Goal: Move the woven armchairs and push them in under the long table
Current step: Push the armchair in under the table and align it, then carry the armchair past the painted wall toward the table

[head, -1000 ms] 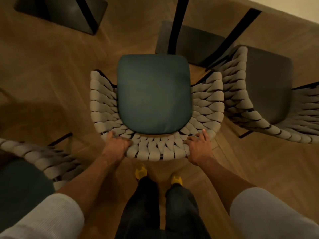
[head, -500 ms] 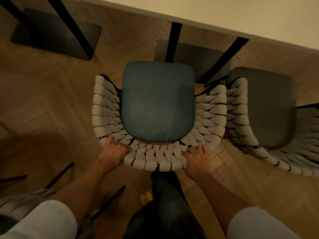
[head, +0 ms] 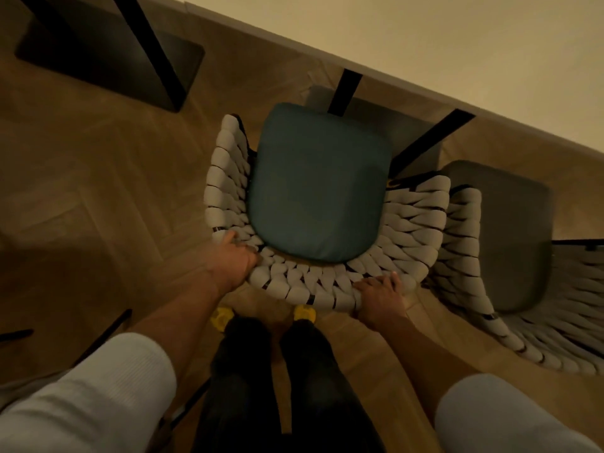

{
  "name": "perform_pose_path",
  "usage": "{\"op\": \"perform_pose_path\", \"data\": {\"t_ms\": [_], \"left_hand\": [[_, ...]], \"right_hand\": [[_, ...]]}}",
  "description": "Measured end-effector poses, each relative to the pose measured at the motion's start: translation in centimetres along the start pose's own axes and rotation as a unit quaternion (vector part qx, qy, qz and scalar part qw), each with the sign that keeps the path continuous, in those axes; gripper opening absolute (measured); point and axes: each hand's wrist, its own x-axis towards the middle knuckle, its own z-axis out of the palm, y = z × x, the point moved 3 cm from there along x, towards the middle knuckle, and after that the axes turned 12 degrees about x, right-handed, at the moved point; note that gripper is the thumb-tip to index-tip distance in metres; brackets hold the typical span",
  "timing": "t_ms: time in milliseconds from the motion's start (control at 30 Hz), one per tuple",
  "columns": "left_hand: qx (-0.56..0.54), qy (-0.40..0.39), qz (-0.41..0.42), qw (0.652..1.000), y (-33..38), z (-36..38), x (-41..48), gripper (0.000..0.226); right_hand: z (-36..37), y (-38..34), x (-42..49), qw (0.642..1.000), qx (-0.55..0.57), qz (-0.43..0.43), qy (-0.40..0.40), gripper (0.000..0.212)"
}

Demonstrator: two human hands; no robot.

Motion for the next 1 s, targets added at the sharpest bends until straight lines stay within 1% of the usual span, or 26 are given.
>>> {"op": "perform_pose_path", "data": {"t_ms": [100,167,233,267,333,400,467,533,633,733,867,933,1000], "left_hand": [[-0.034,0.036,0.012,0.999,-0.1,-0.5,-2.4,0.052],[-0.096,0.088,0.017,0.991,-0.7,-0.7,-5.4,0.058],[-0.19,0.121,0.0,0.974,-1.9,-0.6,-8.7,0.061],[-0.242,0.127,-0.021,0.962,-2.8,-0.2,-10.4,0.061],[-0.338,0.122,-0.09,0.929,-4.9,1.8,-13.8,0.06],[-0.425,0.115,-0.162,0.883,-7.0,4.6,-17.6,0.058],[-0.476,0.107,-0.224,0.844,-8.8,7.7,-21.8,0.052],[-0.506,0.108,-0.292,0.805,-9.9,10.6,-26.2,0.047],[-0.563,0.135,-0.387,0.717,-9.8,14.7,-32.4,0.041],[-0.608,0.162,-0.478,0.613,-7.8,18.6,-37.2,0.038],[-0.674,0.175,-0.566,0.442,-4.0,21.1,-41.3,0.033],[-0.687,0.188,-0.599,0.366,-2.2,21.6,-42.3,0.033],[-0.691,0.189,-0.633,0.295,-0.8,21.4,-42.8,0.033]], "right_hand": [[-0.9,-2.7,-1.0,0.999,0.022,0.012,-0.041,0.078],[-1.3,-5.9,-1.7,0.997,0.055,-0.007,-0.059,0.076],[-2.1,-10.1,-2.4,0.993,0.095,-0.041,-0.055,0.071],[-2.5,-12.7,-2.8,0.991,0.107,-0.064,-0.04,0.066],[-3.8,-18.5,-3.5,0.988,0.107,-0.113,0.015,0.048],[-5.3,-24.8,-4.1,0.98,0.108,-0.158,0.059,0.032],[-6.6,-31.1,-4.4,0.97,0.093,-0.221,0.048,0.029],[-7.4,-37.0,-4.3,0.953,0.047,-0.298,-0.001,0.031],[-8.3,-44.7,-4.4,0.927,-0.019,-0.37,-0.057,0.032],[-8.2,-51.2,-4.4,0.898,-0.082,-0.424,-0.087,0.035],[-6.8,-59.0,-4.8,0.846,-0.173,-0.486,-0.133,0.037],[-5.8,-62.7,-5.2,0.822,-0.214,-0.505,-0.153,0.038],[-4.5,-65.9,-5.4,0.789,-0.257,-0.532,-0.168,0.037]]}}
